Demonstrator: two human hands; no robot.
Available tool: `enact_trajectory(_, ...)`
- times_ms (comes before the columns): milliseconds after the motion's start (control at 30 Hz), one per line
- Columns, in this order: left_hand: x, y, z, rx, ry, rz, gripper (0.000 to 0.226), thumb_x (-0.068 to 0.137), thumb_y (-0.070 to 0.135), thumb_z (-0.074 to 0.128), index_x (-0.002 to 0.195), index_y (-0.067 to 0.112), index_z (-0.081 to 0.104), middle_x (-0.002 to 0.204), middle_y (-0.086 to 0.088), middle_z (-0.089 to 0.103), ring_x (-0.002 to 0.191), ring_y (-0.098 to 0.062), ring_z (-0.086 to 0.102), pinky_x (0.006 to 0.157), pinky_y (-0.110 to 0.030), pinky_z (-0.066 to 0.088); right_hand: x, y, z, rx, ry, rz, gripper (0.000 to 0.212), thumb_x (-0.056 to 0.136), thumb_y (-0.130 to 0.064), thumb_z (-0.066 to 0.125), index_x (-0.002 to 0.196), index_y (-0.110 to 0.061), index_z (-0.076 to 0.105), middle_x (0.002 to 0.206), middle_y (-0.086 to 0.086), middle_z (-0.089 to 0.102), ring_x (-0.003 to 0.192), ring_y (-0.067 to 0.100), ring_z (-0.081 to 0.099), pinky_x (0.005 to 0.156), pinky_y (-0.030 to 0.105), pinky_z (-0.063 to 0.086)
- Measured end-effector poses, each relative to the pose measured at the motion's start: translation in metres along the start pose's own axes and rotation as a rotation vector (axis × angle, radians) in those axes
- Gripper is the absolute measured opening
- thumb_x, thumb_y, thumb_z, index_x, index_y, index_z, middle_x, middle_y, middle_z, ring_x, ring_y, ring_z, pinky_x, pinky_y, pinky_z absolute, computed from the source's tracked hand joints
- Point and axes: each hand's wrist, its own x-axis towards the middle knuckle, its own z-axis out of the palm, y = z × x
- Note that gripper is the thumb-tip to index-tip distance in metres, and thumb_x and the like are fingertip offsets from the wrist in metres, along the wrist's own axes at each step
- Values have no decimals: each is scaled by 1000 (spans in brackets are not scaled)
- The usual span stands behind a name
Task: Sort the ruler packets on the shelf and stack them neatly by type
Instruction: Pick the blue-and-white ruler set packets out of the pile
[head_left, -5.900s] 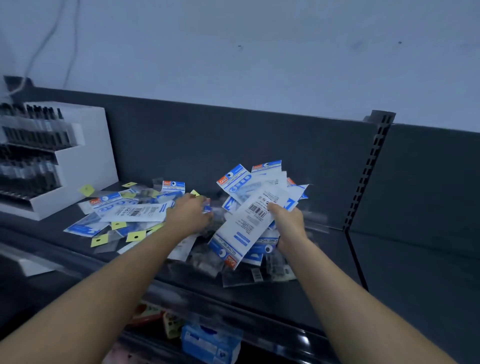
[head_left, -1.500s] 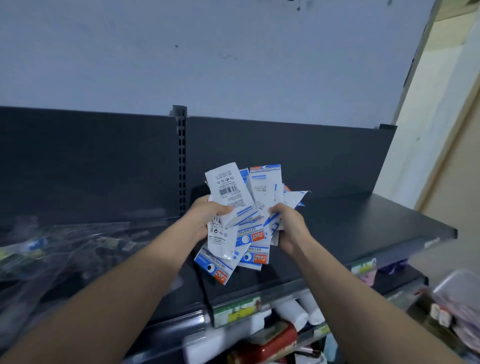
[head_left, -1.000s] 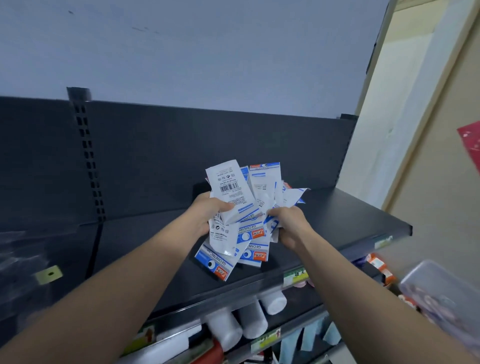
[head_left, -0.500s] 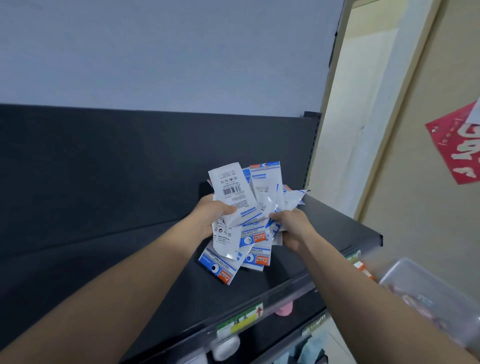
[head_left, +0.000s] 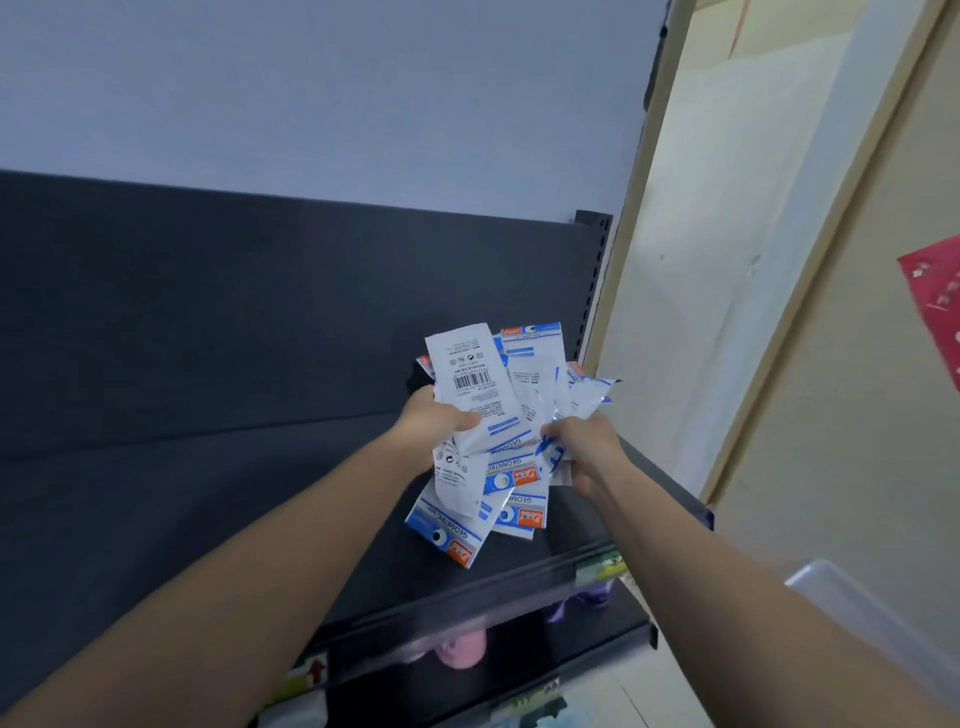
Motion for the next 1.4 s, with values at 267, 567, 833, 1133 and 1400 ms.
enact_trajectory(267, 55, -15, 40, 84, 19, -28, 30, 85, -6, 65, 114, 1, 64, 114, -13, 68, 97, -28, 67, 79, -38, 54, 70, -3, -25, -103, 22, 68, 19, 88, 14, 41, 83, -3, 44, 64, 15, 49, 50, 21, 41, 39, 19, 39)
enact_trajectory(567, 82, -35, 57, 618, 15, -36, 34, 79, 23, 75, 110, 18, 62, 114, 4, 66, 103, -15, 62, 91, -31, 51, 122, 1, -40, -466, -47, 145, 20, 84, 8, 47, 103, 2, 45, 88, 28, 56, 70, 34, 64, 56, 39, 58)
enact_trajectory(833, 68, -34, 57, 1159, 84, -35, 57, 84, 55, 61, 127, 18, 55, 132, -5, 51, 117, -21, 52, 93, -32, 45, 138, 16, -57, -803, -95, 32, 43, 65, -23, 73, 100, -1, 66, 90, 13, 70, 79, 29, 67, 77, 37, 57)
enact_trajectory(1133, 40, -20, 51, 1259, 244, 14, 40, 88, 45, 58, 117, 17, 61, 122, -3, 60, 109, -21, 56, 83, -31, 47, 115, 0, -51, -1203, -112, -376, 46, 85, -34, 58, 125, -13, 49, 127, 13, 53, 116, 32, 51, 95, 42, 47)
enact_trajectory(1400, -30, 4, 8, 1496, 473, 7, 33, 90, 36, 59, 108, 8, 59, 116, -9, 55, 108, -29, 55, 84, -36, 46, 65, -14, -5, -1396, -402, -750, 47, 89, -23, 53, 134, -14, 44, 131, 10, 50, 123, 30, 42, 97, 39, 38)
